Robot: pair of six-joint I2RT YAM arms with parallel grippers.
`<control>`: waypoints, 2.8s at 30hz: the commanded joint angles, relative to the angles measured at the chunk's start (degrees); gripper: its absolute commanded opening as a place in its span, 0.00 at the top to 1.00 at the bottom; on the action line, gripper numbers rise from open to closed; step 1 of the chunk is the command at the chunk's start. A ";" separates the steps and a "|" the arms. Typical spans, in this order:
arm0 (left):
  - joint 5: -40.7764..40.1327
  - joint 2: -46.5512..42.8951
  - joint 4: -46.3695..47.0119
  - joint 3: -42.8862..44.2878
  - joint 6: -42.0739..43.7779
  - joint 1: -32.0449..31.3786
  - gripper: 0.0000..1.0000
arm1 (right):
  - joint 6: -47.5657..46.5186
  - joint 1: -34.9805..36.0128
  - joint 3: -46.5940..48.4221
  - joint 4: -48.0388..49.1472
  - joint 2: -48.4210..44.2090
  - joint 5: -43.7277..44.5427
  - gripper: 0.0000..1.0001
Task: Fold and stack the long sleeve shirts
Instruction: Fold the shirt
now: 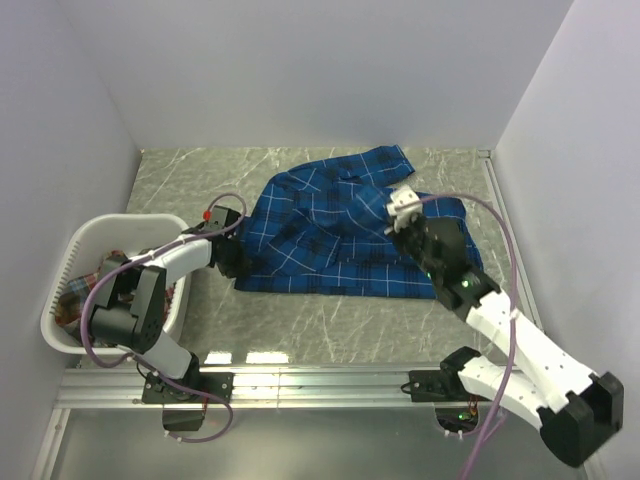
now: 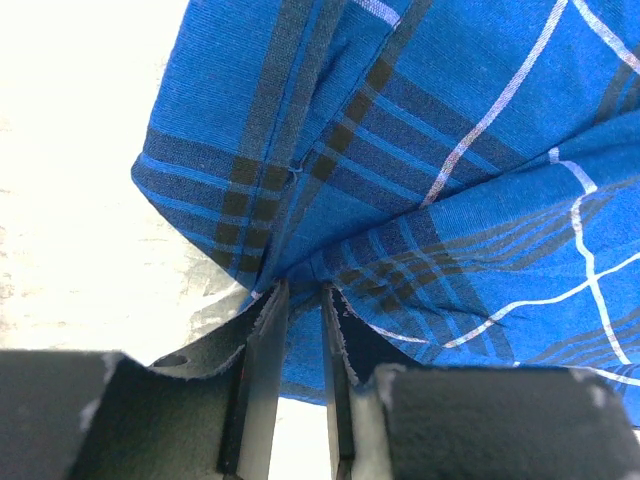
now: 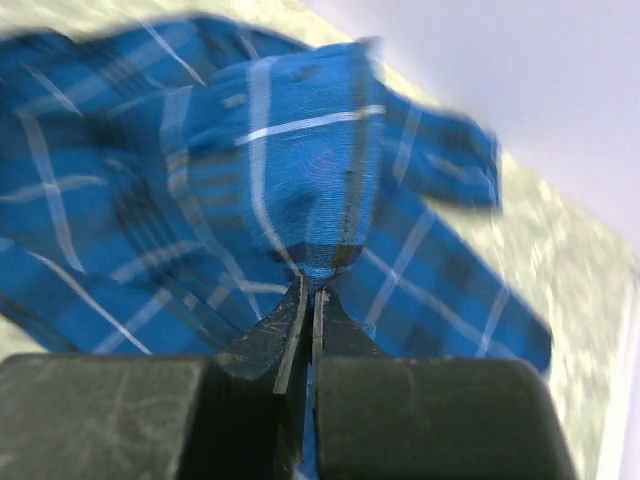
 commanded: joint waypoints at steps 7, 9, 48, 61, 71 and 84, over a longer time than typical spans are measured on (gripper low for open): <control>-1.38 -3.31 -0.40 -2.37 -2.18 1.23 0.73 | 5.03 -0.03 -17.06 7.24 -13.54 19.93 0.96; -1.46 -3.67 -0.31 -2.54 -2.44 1.40 0.73 | 6.08 -0.11 -18.82 9.43 -13.64 26.25 0.90; -1.55 -6.57 2.76 -3.78 -3.41 1.67 0.61 | 76.48 -4.16 42.69 -56.82 55.07 28.74 0.40; -1.73 -7.10 2.68 -4.04 -3.15 1.67 0.61 | 78.07 -6.18 50.17 -59.64 66.61 29.71 0.40; -1.47 -6.92 2.68 -3.95 -3.15 1.67 0.60 | 76.31 -6.79 49.82 -58.59 67.84 29.10 0.35; -1.55 -6.92 2.68 -4.04 -3.15 1.67 0.60 | 73.32 -6.71 48.76 -58.14 66.17 27.16 0.63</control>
